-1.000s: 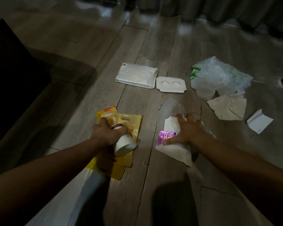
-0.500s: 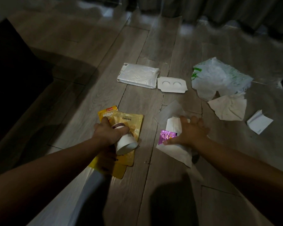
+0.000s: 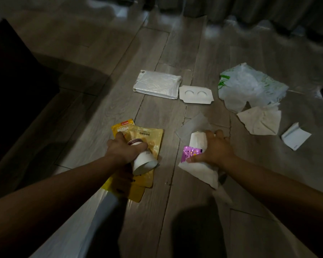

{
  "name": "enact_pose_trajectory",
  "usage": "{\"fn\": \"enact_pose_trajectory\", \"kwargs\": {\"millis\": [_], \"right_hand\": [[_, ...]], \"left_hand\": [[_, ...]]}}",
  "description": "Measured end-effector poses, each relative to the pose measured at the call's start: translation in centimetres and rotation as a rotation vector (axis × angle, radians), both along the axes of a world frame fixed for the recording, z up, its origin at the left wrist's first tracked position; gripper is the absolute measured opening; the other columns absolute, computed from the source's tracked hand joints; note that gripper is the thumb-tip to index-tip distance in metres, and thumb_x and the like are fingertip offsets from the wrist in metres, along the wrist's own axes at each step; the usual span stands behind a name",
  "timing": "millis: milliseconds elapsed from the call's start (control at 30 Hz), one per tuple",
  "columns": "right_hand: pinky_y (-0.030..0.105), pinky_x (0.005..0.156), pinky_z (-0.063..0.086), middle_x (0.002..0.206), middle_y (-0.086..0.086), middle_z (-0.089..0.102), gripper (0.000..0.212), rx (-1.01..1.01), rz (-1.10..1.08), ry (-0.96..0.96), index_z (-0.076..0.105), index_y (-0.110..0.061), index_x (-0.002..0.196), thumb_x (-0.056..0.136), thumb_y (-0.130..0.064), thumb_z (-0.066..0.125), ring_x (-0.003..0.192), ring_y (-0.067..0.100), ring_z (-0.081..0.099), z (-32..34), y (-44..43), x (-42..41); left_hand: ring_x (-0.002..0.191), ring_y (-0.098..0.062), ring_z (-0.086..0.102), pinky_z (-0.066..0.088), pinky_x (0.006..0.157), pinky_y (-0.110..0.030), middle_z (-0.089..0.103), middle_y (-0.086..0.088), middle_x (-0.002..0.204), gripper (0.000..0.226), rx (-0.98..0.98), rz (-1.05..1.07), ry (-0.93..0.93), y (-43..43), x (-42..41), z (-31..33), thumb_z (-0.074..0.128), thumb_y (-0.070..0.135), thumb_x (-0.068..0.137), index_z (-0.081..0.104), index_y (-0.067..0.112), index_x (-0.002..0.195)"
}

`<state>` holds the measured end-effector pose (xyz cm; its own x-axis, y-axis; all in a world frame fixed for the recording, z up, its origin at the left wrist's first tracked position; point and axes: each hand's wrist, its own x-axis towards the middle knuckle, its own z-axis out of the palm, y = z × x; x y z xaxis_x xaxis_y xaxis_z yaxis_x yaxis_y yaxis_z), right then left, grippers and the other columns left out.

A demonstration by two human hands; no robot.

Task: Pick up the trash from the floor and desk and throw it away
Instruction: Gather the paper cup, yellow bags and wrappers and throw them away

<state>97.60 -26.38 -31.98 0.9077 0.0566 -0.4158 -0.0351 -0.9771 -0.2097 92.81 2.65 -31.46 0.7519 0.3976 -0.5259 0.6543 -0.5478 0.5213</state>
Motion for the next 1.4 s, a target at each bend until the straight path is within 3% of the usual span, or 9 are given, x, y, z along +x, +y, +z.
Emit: {"fn": "enact_pose_trajectory", "kwargs": {"millis": [233,367,467,633,800,1067,1167,1233,1400], "right_hand": [[0.035,0.09,0.044,0.135,0.01,0.039,0.122,0.053,-0.054,-0.031,0.03,-0.016,0.142,0.045,-0.065,0.084,0.118,0.027,0.05,0.5,1.0,0.2],[0.031,0.084,0.041,0.134,0.01,0.043,0.1,0.148,-0.096,-0.104,0.038,-0.015,0.138,0.057,-0.05,0.086,0.116,0.027,0.051,0.7,1.4,0.4],[0.033,0.092,0.043,0.134,0.011,0.048,0.089,0.255,-0.134,-0.114,0.046,-0.013,0.135,0.061,-0.042,0.086,0.117,0.027,0.052,0.7,1.2,0.5],[0.042,0.094,0.05,0.121,0.01,0.06,0.073,0.402,-0.218,-0.137,0.057,-0.012,0.123,0.062,-0.04,0.085,0.106,0.025,0.059,1.3,0.4,0.0],[0.029,0.08,0.048,0.118,0.005,0.062,0.074,0.488,-0.277,-0.191,0.057,-0.013,0.124,0.062,-0.04,0.086,0.099,0.019,0.059,2.9,0.8,-1.1],[0.033,0.082,0.051,0.115,0.007,0.062,0.072,0.482,-0.254,-0.208,0.058,-0.014,0.121,0.061,-0.043,0.085,0.099,0.021,0.06,7.1,1.8,-3.0],[0.019,0.062,0.041,0.102,-0.002,0.062,0.064,0.481,-0.239,-0.287,0.061,-0.018,0.11,0.058,-0.044,0.086,0.087,0.013,0.056,9.5,1.9,-3.5],[0.017,0.064,0.038,0.102,-0.004,0.06,0.067,0.462,-0.222,-0.333,0.059,-0.021,0.112,0.057,-0.048,0.086,0.09,0.011,0.054,11.1,2.0,-3.7],[0.03,0.083,0.045,0.118,0.002,0.059,0.08,0.395,-0.178,-0.379,0.054,-0.021,0.122,0.056,-0.057,0.082,0.099,0.014,0.053,14.5,2.3,-3.1]], "left_hand": [[0.125,-0.036,0.041,0.043,0.095,-0.041,0.031,-0.016,0.139,0.103,0.0,-0.002,0.002,-0.1,0.0,0.3,0.071,0.063,0.064,0.025,0.017,0.144],[0.124,-0.036,0.042,0.043,0.094,-0.041,0.032,-0.016,0.139,0.101,-0.014,0.009,-0.009,-0.4,-0.1,0.5,0.072,0.06,0.067,0.024,0.018,0.144],[0.121,-0.034,0.047,0.044,0.094,-0.041,0.039,-0.014,0.138,0.098,-0.022,0.02,-0.07,-0.5,-0.2,0.5,0.073,0.057,0.067,0.025,0.018,0.143],[0.122,-0.032,0.048,0.043,0.092,-0.038,0.043,-0.012,0.14,0.1,-0.052,0.002,-0.136,-0.3,-0.5,0.5,0.077,0.051,0.066,0.026,0.019,0.145],[0.104,-0.024,0.052,0.04,0.078,-0.031,0.051,-0.01,0.131,0.097,-0.125,0.004,-0.178,-0.6,-1.5,1.2,0.08,0.044,0.064,0.031,0.018,0.143],[0.112,-0.027,0.054,0.045,0.085,-0.032,0.047,-0.008,0.134,0.103,-0.136,-0.105,-0.205,-0.6,-3.9,5.6,0.078,0.05,0.058,0.03,0.021,0.144],[0.077,-0.003,0.055,0.044,0.062,-0.019,0.06,0.008,0.105,0.077,-0.144,-0.157,-0.303,-0.1,-4.8,7.9,0.081,0.04,0.065,0.046,0.021,0.132],[0.068,0.008,0.047,0.037,0.054,-0.012,0.05,0.024,0.084,0.075,-0.125,-0.171,-0.367,0.2,-5.1,9.8,0.083,0.039,0.062,0.051,0.021,0.128],[0.092,-0.013,0.051,0.04,0.078,-0.025,0.051,0.002,0.116,0.086,-0.095,-0.181,-0.403,0.6,-4.2,13.8,0.081,0.047,0.057,0.046,0.023,0.132]]}}
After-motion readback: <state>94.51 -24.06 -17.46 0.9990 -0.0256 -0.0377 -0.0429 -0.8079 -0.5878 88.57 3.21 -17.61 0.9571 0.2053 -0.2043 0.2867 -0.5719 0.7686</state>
